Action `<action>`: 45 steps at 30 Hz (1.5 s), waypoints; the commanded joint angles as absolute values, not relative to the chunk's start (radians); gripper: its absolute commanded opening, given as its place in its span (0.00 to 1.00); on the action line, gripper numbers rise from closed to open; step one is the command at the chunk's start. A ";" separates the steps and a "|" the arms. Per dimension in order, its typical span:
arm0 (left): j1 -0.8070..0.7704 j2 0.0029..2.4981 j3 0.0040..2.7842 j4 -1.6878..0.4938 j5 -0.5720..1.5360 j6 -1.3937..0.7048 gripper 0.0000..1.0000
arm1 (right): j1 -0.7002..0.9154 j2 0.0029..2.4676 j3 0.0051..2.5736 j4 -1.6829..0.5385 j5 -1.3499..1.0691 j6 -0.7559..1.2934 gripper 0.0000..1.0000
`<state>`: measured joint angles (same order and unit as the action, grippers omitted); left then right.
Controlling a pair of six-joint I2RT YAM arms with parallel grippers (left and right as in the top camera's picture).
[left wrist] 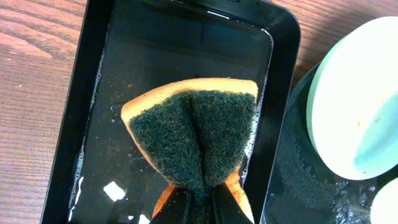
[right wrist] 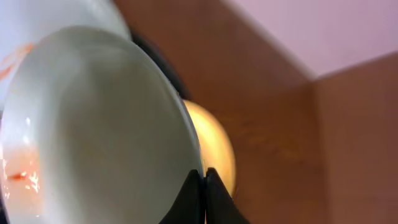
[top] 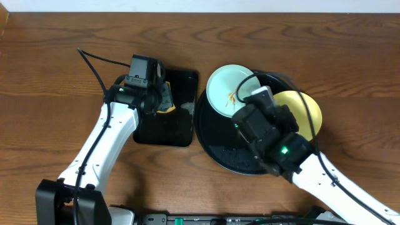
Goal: Clean dirty plates on tray and stack at the side
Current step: 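Grasp the lower pale green plate rim with the right gripper and lift, then place the pale green plate on the table right of the tray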
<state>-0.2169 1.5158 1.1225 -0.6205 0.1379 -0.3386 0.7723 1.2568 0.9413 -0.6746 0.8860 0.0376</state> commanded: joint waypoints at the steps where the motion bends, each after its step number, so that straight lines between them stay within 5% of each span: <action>1: -0.212 1.517 1.128 -0.617 0.121 -0.322 0.08 | 0.812 1.253 0.963 -0.609 1.048 -0.131 0.01; 12: -0.212 1.517 1.128 -0.617 0.121 -0.322 0.07 | 0.822 1.253 0.963 -0.505 1.076 -0.229 0.01; 19: -0.212 1.517 1.128 -0.616 0.121 -0.322 0.08 | 0.724 1.253 0.963 -0.543 0.949 0.114 0.01; 28: -0.212 1.517 1.128 -0.617 0.122 -0.322 0.08 | 0.319 1.255 0.963 -0.502 0.592 0.384 0.01; 45: -0.213 1.517 1.128 -0.617 0.122 -0.322 0.08 | -0.344 1.341 0.962 -0.482 0.477 0.606 0.01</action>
<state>-0.2169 1.5158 1.1225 -0.6205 0.1310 -0.3386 -0.2958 1.3006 0.9432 -0.4767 0.4896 0.5499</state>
